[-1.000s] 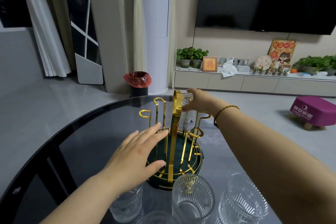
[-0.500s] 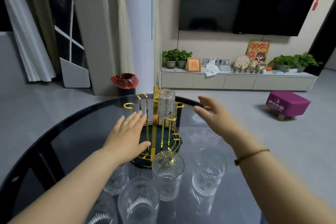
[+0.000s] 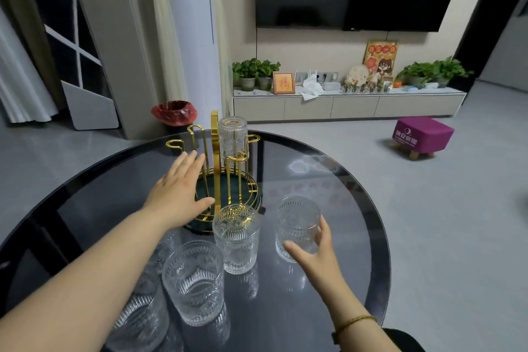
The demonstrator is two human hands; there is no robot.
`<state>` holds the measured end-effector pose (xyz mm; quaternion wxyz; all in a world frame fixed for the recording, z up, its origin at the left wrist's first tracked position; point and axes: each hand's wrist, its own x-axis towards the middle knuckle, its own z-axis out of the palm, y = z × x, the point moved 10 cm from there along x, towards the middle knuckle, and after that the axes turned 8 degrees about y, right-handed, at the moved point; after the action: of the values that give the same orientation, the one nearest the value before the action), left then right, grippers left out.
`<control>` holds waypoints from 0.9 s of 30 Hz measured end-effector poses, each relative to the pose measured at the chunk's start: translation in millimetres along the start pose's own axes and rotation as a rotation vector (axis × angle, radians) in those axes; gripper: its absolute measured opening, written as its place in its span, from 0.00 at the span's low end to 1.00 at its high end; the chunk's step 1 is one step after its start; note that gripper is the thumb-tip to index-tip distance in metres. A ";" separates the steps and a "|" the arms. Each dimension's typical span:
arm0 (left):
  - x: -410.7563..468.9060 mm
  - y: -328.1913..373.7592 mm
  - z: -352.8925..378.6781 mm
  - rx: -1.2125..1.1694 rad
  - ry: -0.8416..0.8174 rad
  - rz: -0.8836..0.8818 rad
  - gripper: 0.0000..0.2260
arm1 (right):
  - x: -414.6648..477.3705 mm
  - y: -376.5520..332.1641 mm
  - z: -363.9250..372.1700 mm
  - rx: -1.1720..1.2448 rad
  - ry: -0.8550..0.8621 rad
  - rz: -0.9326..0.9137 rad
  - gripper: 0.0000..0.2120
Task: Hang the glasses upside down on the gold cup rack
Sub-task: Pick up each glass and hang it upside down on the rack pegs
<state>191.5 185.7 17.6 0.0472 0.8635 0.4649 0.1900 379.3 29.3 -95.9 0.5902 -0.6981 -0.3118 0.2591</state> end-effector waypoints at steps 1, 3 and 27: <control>-0.3 0.0 0.3 0.000 -0.001 -0.002 0.37 | 1.4 4.5 1.2 -0.043 0.018 -0.006 0.44; -1.0 -0.1 1.0 -0.002 -0.001 -0.010 0.37 | 5.5 9.6 1.2 -0.163 0.083 -0.014 0.46; 8.0 0.0 -7.8 -0.006 0.042 0.055 0.31 | 48.9 -33.8 -24.2 -0.077 0.117 -0.116 0.36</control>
<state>192.5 191.5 27.1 0.0349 0.8716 0.4411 0.2108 425.4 53.2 -58.2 0.5941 -0.7151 -0.3262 0.1712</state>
